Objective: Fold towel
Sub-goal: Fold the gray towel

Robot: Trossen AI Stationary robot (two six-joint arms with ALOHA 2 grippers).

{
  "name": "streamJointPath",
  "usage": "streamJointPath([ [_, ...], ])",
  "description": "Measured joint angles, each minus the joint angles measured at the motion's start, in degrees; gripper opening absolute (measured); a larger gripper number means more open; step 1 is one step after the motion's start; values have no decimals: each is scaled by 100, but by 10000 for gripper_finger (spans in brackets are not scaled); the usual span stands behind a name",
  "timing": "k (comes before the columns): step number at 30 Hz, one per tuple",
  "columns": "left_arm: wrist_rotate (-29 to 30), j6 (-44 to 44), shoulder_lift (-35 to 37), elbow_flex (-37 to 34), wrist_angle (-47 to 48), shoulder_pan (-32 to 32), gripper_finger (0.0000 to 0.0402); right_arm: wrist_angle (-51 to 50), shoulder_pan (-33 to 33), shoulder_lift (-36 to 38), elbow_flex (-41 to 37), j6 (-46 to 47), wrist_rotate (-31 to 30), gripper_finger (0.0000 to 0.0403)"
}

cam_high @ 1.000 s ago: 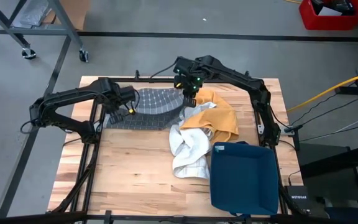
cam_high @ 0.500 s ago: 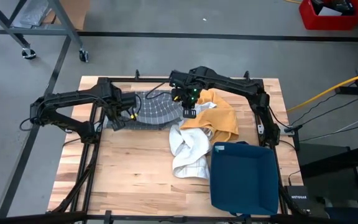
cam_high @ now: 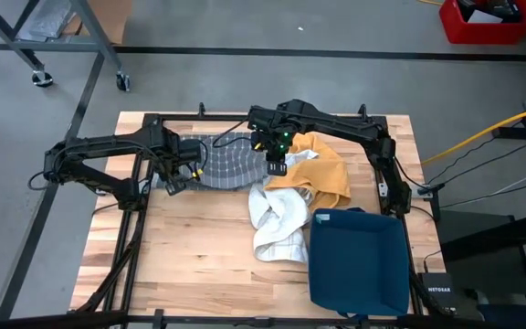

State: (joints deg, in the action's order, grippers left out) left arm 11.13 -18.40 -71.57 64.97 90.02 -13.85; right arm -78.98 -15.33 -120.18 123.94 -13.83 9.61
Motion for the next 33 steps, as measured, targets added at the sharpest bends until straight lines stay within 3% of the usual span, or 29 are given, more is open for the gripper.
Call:
streamJointPath([
  [7, 389, -119, 0, 0, 0, 0, 106, -5, 0, 0, 0, 86, -1, 141],
  [11, 513, -263, 0, 0, -2, 0, 125, -144, 26, 0, 0, 449, 264, 150],
  [16, 775, -492, 0, 0, -146, 0, 126, -330, 234, 0, 0, 532, 652, 136],
  [25, 818, -362, 0, -2, -780, 0, 127, -473, 920, 0, -6, 528, 654, 98],
  [33, 818, -319, 0, -4, -866, 0, 127, -158, 1353, -1, -1177, 757, 656, 35],
])
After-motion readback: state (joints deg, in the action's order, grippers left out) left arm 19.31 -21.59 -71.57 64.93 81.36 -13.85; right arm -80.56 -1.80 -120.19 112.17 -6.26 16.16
